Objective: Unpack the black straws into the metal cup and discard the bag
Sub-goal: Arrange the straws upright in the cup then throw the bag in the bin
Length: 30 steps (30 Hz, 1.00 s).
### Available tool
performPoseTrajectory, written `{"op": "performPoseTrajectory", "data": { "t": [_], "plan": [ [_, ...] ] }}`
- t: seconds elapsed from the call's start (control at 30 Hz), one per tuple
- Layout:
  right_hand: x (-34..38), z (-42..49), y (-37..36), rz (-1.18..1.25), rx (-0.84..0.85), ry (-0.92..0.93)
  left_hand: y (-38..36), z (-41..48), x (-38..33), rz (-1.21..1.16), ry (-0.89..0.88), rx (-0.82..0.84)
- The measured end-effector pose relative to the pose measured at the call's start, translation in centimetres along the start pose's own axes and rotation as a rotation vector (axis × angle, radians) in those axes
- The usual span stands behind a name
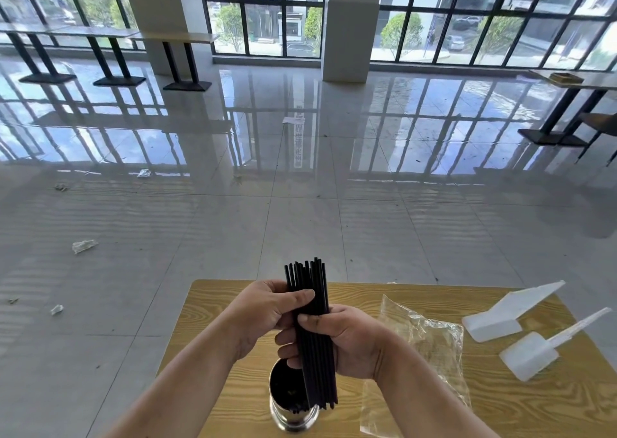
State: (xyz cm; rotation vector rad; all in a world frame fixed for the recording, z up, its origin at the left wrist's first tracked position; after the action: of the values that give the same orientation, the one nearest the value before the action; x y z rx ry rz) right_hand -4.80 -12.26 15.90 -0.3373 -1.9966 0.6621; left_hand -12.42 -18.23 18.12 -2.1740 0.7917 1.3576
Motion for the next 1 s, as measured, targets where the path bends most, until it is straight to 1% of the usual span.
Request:
{"op": "performPoseTrajectory", "data": {
  "t": [0.2,0.4,1.0],
  "plan": [
    [-0.17,0.3,0.45,0.005,-0.008,-0.005,-0.13,0.23,0.03,-0.007,-0.001,0.01],
    [-0.32,0.47,0.63,0.032,0.006,0.008,0.19,0.53,0.15,0.069,0.01,0.02],
    [-0.57,0.19,0.45,0.093,-0.007,0.023,0.12,0.65,0.31,0.044,-0.011,-0.055]
  ]
}}
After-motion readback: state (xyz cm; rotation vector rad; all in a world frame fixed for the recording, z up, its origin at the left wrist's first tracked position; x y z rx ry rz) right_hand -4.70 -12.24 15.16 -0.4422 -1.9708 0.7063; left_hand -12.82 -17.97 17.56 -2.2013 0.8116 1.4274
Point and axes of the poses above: each hand's wrist, its own z-axis towards the middle knuckle, its own y-axis out of the back of the hand, x = y × z, the point moved 10 cm from there along z, towards the middle knuckle, and after that the axes turned 3 degrees about -x, right-handed, at the moved point
